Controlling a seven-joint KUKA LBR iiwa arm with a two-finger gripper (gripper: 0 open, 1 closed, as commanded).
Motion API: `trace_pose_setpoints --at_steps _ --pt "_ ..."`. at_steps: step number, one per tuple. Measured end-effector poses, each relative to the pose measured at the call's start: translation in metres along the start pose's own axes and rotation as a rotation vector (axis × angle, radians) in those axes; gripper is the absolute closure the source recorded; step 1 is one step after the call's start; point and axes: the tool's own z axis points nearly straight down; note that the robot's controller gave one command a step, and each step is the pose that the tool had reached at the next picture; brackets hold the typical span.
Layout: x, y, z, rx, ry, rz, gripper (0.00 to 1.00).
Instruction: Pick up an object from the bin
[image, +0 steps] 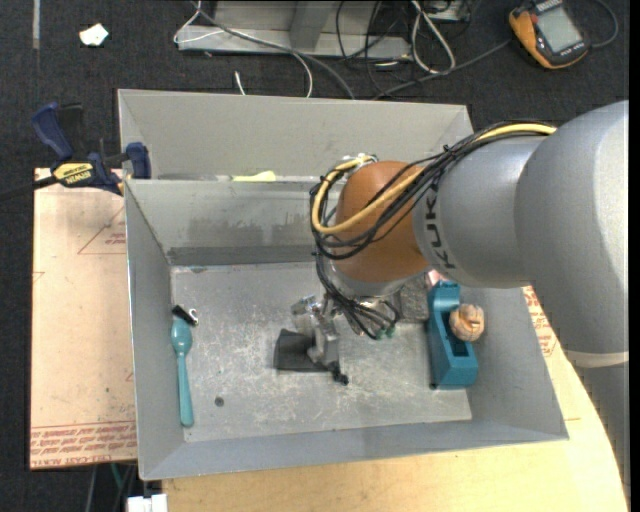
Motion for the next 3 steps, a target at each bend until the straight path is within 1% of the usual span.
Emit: trace_pose_setpoints --at_steps 1,2,3 --pt "0.000 0.000 0.000 0.000 0.000 -0.001 1.00" --pt "0.005 0.002 -0.064 -0.001 0.002 -0.073 1.00" --pt "-0.033 -0.019 -0.046 0.002 -0.009 -0.304 1.00"
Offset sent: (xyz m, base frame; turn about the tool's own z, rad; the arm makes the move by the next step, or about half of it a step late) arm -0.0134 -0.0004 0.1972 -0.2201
